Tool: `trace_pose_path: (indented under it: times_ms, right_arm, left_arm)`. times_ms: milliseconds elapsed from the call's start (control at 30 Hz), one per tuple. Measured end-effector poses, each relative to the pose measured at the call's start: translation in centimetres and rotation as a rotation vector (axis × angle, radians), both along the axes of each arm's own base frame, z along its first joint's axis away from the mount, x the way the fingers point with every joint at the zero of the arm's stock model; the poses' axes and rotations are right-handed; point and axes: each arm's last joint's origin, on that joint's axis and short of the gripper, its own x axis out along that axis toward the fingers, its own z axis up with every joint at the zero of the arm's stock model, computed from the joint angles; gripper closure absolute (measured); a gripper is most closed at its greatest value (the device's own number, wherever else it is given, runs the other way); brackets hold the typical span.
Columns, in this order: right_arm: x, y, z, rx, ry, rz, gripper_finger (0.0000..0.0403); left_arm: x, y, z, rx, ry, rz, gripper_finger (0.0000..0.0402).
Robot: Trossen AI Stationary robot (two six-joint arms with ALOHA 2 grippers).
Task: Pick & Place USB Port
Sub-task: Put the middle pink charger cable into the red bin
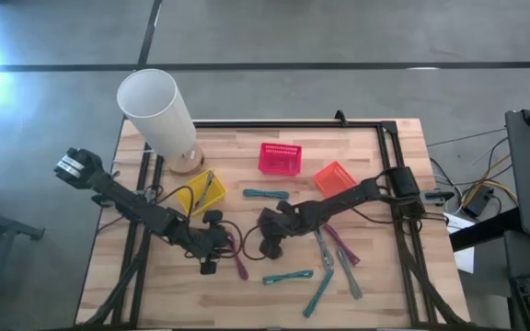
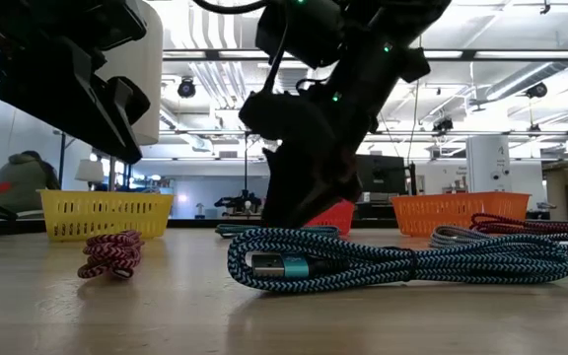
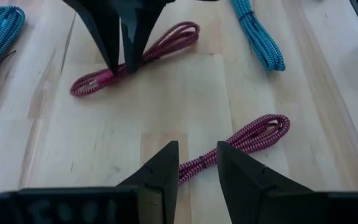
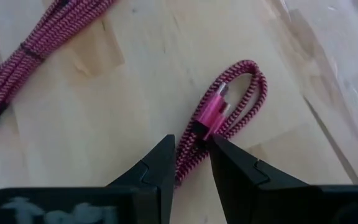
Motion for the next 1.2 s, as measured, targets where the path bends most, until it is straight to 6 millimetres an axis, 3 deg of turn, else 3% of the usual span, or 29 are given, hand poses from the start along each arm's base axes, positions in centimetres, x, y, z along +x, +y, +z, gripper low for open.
trace_pose_path:
  times_ms: [267,533,667,900,1200]
  right_arm:
    - [0.2,-0.1,-1.0,-0.095,0.009,-0.006,0.032]
    - [0.2,-0.1,-0.2,-0.103,0.019,0.068,0.0384]
    - [0.2,0.1,0.8,-0.091,0.02,0.131,0.0393]
    - [-0.7,-0.8,5.7,-0.172,0.007,0.186,0.0394]
    - [-3.3,-4.5,13.5,-0.575,-0.056,0.37,0.0394]
  left_arm:
    - [0.0,0.0,0.0,0.0,0.001,0.001,0.0294]
    - [0.0,0.0,0.0,-0.002,0.001,0.003,0.0294]
    - [0.0,0.0,0.0,-0.002,0.001,0.005,0.0294]
    - [0.0,0.2,0.0,0.03,-0.017,0.041,0.0294]
    - [0.0,0.2,-0.1,0.032,-0.014,0.041,0.0294]
